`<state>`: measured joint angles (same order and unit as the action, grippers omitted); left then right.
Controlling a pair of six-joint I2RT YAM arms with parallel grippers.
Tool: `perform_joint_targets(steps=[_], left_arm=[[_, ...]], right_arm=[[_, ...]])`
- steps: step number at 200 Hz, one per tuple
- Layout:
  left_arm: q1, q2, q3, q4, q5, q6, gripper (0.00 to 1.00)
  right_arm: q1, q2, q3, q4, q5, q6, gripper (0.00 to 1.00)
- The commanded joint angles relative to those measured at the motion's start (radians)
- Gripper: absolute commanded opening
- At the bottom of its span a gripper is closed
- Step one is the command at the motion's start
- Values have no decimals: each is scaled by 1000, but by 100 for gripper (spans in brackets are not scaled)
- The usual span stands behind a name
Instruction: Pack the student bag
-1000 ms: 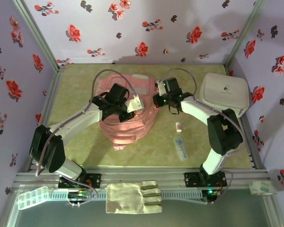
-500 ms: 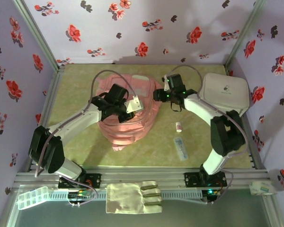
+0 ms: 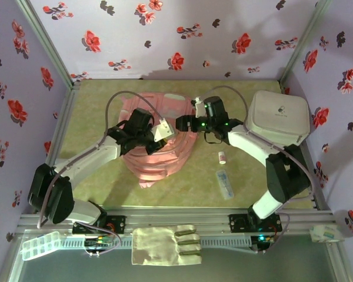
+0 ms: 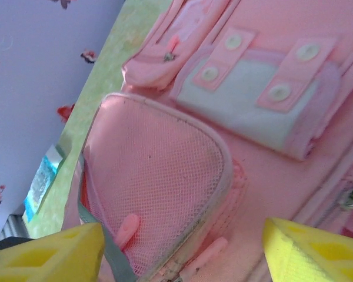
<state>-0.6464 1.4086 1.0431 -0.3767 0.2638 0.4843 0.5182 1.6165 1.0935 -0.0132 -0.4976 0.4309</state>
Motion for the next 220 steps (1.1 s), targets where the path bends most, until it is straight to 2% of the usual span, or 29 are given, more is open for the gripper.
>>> perform_joint_targets(steps=[1, 49, 109, 138, 167, 220], left_arm=[[21, -56, -31, 93, 79, -72, 0], [46, -65, -54, 141, 88, -104, 0], [72, -65, -64, 153, 107, -114, 0], [83, -62, -64, 155, 107, -123, 0], [88, -60, -63, 151, 107, -125, 0], [90, -56, -56, 147, 106, -127, 0]], right_arm=[[8, 47, 23, 52, -91, 20, 75], [27, 124, 49, 122, -246, 8, 77], [32, 66, -20, 159, -336, -55, 76], [32, 38, -32, 109, -337, -105, 70], [32, 11, -58, 31, -271, -166, 62], [32, -2, -98, 59, -295, -194, 52]])
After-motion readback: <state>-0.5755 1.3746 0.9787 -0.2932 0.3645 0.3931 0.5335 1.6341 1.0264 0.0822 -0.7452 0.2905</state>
